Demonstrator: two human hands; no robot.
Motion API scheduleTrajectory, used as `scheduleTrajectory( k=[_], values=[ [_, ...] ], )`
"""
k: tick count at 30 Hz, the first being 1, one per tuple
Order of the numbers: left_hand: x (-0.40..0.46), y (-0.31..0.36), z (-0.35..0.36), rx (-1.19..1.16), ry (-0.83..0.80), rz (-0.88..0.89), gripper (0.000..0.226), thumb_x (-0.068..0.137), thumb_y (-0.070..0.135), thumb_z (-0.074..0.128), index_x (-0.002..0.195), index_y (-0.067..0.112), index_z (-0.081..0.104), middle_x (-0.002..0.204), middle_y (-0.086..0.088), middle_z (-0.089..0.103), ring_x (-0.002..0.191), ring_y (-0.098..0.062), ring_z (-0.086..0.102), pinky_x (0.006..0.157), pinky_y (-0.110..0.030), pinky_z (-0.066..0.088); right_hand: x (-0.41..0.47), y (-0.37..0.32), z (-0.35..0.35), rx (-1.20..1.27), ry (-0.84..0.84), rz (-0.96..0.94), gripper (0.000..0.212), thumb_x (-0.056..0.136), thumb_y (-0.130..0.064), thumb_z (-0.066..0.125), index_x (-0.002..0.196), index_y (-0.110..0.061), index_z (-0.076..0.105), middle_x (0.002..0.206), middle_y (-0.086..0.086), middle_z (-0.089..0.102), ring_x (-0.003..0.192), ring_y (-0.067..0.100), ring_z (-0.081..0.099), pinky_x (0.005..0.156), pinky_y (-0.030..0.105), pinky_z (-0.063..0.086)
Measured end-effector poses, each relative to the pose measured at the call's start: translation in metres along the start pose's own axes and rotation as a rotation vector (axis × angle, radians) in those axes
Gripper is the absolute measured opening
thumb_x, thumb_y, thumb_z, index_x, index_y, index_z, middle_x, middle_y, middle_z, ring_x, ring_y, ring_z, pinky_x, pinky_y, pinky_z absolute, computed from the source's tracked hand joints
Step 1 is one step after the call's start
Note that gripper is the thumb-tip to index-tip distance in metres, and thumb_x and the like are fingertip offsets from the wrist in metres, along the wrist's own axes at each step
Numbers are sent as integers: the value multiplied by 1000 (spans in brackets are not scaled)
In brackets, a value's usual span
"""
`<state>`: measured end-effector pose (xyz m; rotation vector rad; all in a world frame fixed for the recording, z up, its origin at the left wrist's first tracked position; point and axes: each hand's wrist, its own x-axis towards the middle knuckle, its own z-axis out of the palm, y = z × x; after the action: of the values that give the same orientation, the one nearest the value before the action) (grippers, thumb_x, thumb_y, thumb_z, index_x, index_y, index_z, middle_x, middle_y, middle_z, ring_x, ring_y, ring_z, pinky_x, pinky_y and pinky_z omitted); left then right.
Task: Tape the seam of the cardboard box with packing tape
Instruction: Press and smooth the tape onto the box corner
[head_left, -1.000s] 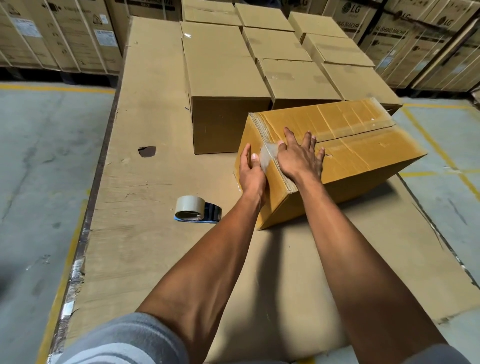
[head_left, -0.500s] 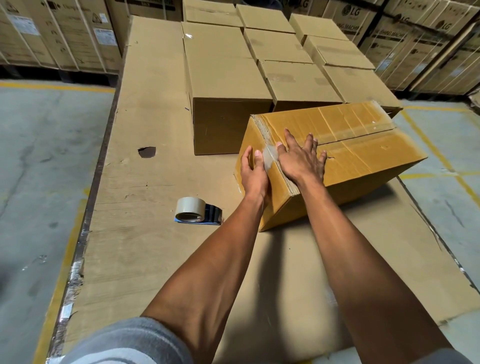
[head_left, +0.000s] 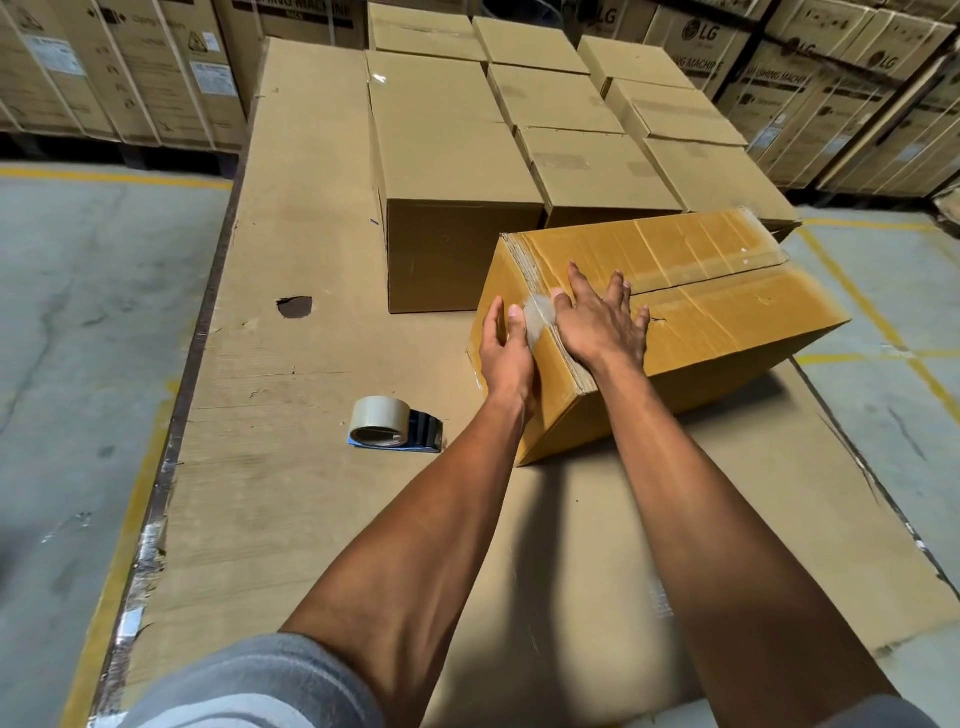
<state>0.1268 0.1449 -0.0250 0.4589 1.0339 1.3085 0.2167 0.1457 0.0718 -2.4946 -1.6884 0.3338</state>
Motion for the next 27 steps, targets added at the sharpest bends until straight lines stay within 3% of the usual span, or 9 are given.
scheduleTrajectory(
  k=[4,6,9,11,13,17,22,24,27],
  values=[
    [11,-8,-1,6,20,0,28,107,42,64,117,68,70,151,1,65,133,-25,66,114,-54,55,-1,0,-3,11,15,-6,57,112,-43,23,167,-48,11,179,16,-4,166,33,-2,132,59,-2],
    [11,-4,-4,26,-3,-27,28,105,47,64,125,66,69,154,2,63,135,-25,65,115,-54,54,-3,1,-5,38,3,-16,60,109,-57,21,168,-47,11,179,16,-4,166,33,-2,132,58,-2],
    [-4,4,-5,13,-146,-49,80,86,75,75,157,54,45,160,3,57,140,-23,60,118,-54,51,-9,9,-14,49,-66,-49,92,90,-92,19,169,-44,9,179,11,-6,166,32,-1,131,56,0],
    [-13,6,0,21,-181,-52,100,80,82,77,164,52,32,165,-1,52,144,-24,58,119,-54,49,-13,15,-18,25,-85,-78,100,85,-97,23,169,-43,9,180,8,-5,167,30,1,131,56,4],
    [-16,4,2,24,-172,-20,99,82,81,75,165,51,31,167,-2,50,144,-24,57,120,-54,49,-13,19,-19,3,-79,-96,94,89,-93,25,169,-44,10,180,8,-4,167,29,4,132,56,7],
    [-13,-5,1,41,-114,46,59,107,57,60,163,45,43,163,5,49,146,-22,55,122,-50,48,-8,17,-12,-20,-47,-114,72,102,-77,23,167,-48,12,180,9,-3,167,29,4,132,56,7],
    [-2,-15,-4,114,-59,63,42,113,44,51,155,51,52,167,1,50,149,-23,52,125,-52,44,-4,19,-7,7,6,-109,54,113,-48,23,167,-48,16,180,10,2,166,29,8,133,55,9],
    [-9,-6,-7,123,-66,60,45,114,43,51,159,48,49,167,0,50,147,-22,52,124,-49,45,-6,20,-7,27,29,-109,57,112,-51,23,168,-44,17,180,8,4,166,28,9,133,56,9],
    [-24,3,-3,44,-159,22,74,105,62,62,168,41,30,170,-3,45,144,-19,52,115,-37,48,-11,19,-8,33,35,-100,89,96,-85,20,170,-36,15,180,6,3,166,27,7,131,55,6]
  ],
)
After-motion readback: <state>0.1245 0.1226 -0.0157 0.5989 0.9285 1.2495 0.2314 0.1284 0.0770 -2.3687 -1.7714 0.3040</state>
